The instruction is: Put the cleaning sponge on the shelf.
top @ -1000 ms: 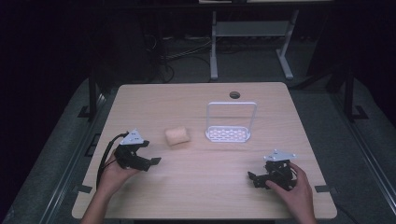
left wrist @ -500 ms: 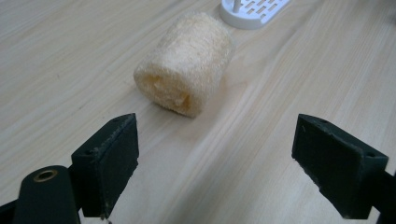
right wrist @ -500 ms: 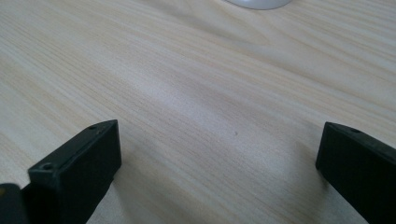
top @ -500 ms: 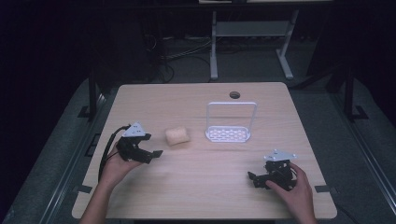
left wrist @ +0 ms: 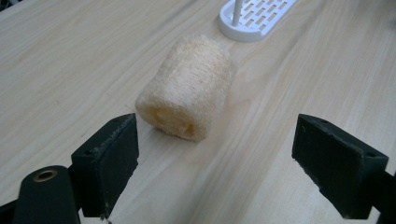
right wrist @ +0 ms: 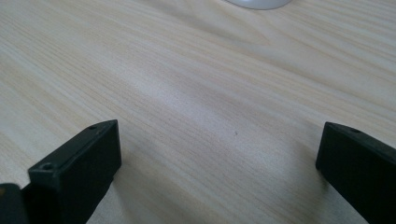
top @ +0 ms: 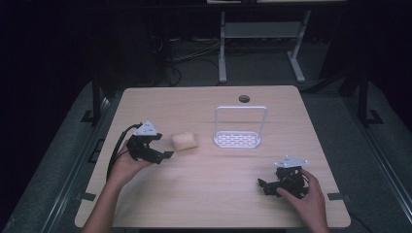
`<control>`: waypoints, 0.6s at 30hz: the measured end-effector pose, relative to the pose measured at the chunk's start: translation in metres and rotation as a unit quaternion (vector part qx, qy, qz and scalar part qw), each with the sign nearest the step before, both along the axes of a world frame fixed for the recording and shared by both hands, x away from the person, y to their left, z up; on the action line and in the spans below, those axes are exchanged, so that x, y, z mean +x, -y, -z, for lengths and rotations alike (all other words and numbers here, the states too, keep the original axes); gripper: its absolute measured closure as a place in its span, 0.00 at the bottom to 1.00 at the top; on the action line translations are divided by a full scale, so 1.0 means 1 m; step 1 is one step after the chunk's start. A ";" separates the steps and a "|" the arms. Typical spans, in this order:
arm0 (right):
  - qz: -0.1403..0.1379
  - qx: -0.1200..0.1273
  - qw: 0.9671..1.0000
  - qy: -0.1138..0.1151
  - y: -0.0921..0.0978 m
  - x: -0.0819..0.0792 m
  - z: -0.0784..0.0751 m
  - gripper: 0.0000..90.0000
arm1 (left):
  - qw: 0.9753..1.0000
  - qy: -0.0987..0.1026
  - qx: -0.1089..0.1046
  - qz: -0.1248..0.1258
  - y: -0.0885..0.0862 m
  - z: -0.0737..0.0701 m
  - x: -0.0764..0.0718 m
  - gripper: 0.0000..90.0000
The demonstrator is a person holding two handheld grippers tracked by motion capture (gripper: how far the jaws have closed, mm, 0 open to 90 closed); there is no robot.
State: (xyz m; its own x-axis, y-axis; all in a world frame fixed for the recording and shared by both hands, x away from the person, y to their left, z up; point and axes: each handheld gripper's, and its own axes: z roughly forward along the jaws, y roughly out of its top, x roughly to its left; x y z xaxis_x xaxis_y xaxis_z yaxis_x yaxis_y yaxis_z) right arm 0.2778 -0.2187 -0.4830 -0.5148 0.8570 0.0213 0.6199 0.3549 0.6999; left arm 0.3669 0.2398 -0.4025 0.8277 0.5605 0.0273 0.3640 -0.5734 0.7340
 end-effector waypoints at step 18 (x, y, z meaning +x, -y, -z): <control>0.001 0.000 1.000 0.000 0.000 0.000 0.000 0.00 | 1.000 0.005 0.000 0.013 0.015 -0.003 0.030 0.15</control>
